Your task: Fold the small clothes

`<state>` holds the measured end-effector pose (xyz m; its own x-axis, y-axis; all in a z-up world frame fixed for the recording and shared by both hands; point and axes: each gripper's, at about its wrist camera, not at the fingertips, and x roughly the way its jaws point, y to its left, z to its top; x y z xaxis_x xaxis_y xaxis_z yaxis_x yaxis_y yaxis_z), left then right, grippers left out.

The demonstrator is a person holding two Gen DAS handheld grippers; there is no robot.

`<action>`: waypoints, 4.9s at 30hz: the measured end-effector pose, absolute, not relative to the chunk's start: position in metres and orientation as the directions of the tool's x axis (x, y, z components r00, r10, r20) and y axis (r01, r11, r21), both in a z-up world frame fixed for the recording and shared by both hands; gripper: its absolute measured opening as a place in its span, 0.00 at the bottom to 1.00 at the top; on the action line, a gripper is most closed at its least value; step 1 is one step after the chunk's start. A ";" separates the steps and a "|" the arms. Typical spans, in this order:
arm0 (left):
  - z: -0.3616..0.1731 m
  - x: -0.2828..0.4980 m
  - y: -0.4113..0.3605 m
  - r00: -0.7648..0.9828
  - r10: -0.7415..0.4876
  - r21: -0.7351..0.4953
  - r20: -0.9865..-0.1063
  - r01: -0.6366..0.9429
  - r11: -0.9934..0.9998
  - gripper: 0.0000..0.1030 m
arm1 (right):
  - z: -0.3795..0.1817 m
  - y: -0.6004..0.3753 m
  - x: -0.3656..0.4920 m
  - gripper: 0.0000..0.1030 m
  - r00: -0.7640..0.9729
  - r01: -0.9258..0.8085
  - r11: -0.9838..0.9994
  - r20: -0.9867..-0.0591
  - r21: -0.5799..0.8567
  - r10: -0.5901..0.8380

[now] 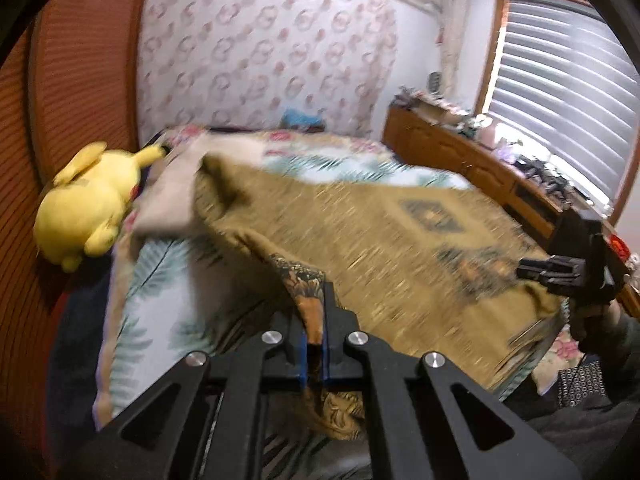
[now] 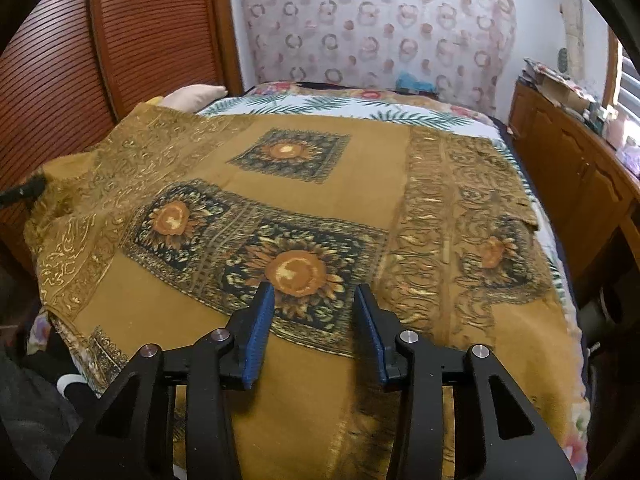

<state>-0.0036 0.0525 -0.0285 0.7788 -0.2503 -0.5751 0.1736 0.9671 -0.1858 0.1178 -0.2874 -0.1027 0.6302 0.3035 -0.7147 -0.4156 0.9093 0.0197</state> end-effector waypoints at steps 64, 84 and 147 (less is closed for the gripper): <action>-0.032 0.074 -0.057 0.658 -0.412 -0.188 -0.631 0.386 0.903 0.58 | -0.099 -0.279 0.188 0.50 0.560 -0.513 0.849 -0.798 -0.125 0.221; -0.028 0.069 -0.063 0.662 -0.414 -0.167 -0.625 0.404 0.899 0.58 | -0.035 -0.294 0.123 0.05 0.669 -0.518 0.845 -0.679 -0.133 0.303; -0.030 0.056 -0.053 0.680 -0.411 -0.197 -0.608 0.373 0.907 0.58 | -0.062 -0.190 0.190 0.25 0.457 -0.692 0.717 -0.716 0.085 0.527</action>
